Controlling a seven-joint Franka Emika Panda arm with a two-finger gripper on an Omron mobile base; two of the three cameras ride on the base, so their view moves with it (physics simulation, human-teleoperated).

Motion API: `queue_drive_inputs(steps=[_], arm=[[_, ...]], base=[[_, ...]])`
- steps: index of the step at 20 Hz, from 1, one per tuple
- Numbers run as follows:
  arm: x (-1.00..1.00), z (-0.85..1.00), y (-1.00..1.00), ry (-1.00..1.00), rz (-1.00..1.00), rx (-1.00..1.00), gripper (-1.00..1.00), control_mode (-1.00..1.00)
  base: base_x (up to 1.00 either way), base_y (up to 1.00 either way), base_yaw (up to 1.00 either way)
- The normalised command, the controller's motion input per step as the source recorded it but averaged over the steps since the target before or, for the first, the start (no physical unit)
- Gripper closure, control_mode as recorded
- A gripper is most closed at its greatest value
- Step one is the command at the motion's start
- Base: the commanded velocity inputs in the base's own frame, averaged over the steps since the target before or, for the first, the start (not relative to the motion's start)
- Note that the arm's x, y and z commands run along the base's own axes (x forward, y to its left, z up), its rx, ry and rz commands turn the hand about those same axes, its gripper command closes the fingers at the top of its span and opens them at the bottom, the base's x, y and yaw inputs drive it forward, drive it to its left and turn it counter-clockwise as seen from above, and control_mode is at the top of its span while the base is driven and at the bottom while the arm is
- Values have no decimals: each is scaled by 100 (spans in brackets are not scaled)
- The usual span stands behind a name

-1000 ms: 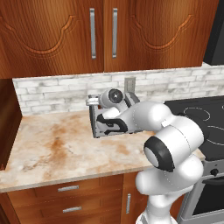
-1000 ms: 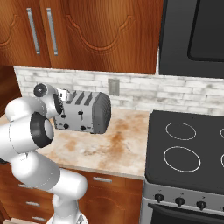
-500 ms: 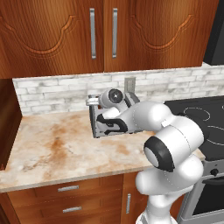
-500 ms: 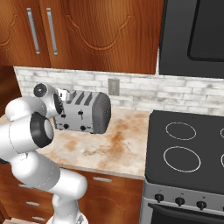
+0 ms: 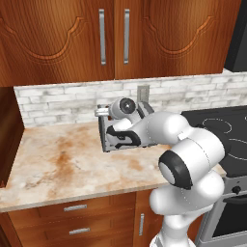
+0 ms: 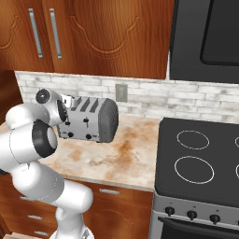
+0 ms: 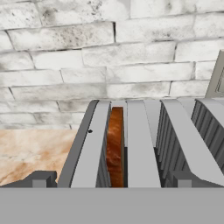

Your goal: Start the toaster. Once the lever pops up, take the bread to the plate on the dining counter.

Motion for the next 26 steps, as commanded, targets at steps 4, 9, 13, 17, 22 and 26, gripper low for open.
queue_drive_inputs(steps=[4,9,13,17,22,26], arm=[[0,0,0,0,0,0,-100,-100],[0,0,0,0,0,0,-100,-100],[0,0,0,0,0,0,-100,-100],[0,0,0,0,0,0,-100,-100],[0,0,0,0,0,0,-100,-100],[0,0,0,0,0,0,-100,-100]], base=[[0,0,0],[0,0,0],[0,0,0],[0,0,0],[0,0,0],[0,0,0]])
